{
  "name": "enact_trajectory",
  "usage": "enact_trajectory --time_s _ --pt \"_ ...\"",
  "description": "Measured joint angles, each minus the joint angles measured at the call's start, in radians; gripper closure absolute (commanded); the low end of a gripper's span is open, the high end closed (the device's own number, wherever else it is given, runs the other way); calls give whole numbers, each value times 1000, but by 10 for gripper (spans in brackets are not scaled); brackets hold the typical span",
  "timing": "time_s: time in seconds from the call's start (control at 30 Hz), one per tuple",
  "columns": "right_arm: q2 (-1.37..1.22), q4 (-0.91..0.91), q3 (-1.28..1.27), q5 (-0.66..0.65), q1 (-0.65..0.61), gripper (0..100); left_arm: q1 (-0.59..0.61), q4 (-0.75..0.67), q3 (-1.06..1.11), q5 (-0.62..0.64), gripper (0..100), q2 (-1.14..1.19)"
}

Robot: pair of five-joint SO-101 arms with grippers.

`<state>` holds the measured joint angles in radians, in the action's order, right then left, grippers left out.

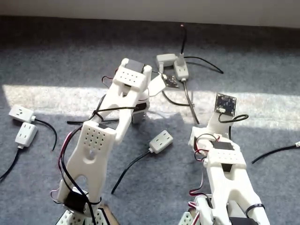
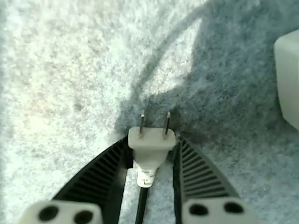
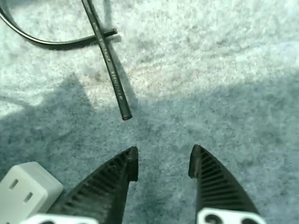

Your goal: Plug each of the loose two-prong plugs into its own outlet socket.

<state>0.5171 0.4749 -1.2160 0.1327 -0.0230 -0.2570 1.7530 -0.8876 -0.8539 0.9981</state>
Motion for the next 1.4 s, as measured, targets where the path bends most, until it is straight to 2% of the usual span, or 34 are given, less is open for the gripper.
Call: enact_trajectory --time_s 0.23,0.53,0.73,0.83,1.0,1.17,1.27,1.4 --pt "0 -23 0 0 0 808 0 -3 -6 18 995 -31" --pt "0 -28 0 37 37 808 -11 -6 -9 207 995 -377" --pt "0 -29 0 74 66 808 -32 0 -9 443 995 -568" --pt "0 -29 0 74 72 808 -25 0 46 508 995 -634" --pt "0 -29 0 74 68 808 -54 -15 239 523 995 -769" --pt "0 -29 0 74 68 808 -155 -118 502 523 995 -1026" --pt "0 -29 0 74 68 808 -167 -262 766 523 996 -1232" --pt "0 -29 0 74 68 808 -166 -585 1264 525 996 -1525"
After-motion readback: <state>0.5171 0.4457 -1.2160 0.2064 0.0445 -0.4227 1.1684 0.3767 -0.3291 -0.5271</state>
